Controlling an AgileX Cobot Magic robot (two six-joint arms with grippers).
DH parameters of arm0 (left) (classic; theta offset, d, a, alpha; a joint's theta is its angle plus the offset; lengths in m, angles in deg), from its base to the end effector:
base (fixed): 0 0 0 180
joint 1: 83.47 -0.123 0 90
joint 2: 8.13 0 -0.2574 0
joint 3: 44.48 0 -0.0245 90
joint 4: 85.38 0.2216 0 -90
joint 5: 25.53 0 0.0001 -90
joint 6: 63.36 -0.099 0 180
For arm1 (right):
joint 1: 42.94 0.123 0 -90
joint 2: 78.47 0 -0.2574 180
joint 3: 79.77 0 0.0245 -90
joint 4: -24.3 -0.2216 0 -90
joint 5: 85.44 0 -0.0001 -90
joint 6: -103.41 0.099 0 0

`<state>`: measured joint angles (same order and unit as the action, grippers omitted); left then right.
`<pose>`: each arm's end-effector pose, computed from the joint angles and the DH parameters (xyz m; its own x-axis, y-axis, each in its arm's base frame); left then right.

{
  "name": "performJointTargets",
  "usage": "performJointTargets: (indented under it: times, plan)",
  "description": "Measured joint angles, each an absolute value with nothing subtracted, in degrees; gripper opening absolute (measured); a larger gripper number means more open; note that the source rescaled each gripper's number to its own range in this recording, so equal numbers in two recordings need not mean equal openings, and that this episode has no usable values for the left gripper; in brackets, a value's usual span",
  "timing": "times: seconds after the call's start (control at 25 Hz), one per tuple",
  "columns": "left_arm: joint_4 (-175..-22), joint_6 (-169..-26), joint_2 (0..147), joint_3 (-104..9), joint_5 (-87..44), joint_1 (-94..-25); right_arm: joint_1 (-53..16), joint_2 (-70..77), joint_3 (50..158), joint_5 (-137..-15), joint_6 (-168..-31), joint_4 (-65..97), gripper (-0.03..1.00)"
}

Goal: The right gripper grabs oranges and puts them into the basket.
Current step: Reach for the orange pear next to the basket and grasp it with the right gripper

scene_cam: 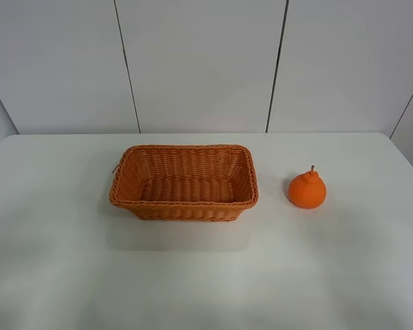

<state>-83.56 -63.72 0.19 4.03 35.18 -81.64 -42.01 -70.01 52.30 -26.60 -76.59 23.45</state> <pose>0.0052 0.0026 0.2562 -0.4617 0.0366 -0.8863 0.0175 0.9993 0.0322 0.0059 0.0014 0.2617 -0.4264 0.0008 -0.9046 -0.0244 0.9996 0.0124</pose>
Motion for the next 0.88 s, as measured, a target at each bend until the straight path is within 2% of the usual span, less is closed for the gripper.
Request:
performJointTargets:
  times: [0.44,0.6,0.88]
  plan:
    - [-83.6,-63.7,0.2,4.0,35.2,-81.6,-42.0,-66.9,54.4,-26.7,-75.7,23.5,1.00]
    - [-83.6,-63.7,0.2,4.0,35.2,-81.6,-42.0,-52.8,61.0,-27.1,-74.5,23.5,1.00]
    - [-83.6,-63.7,0.2,4.0,35.2,-81.6,-42.0,-19.2,75.8,-26.7,-74.3,23.5,1.00]
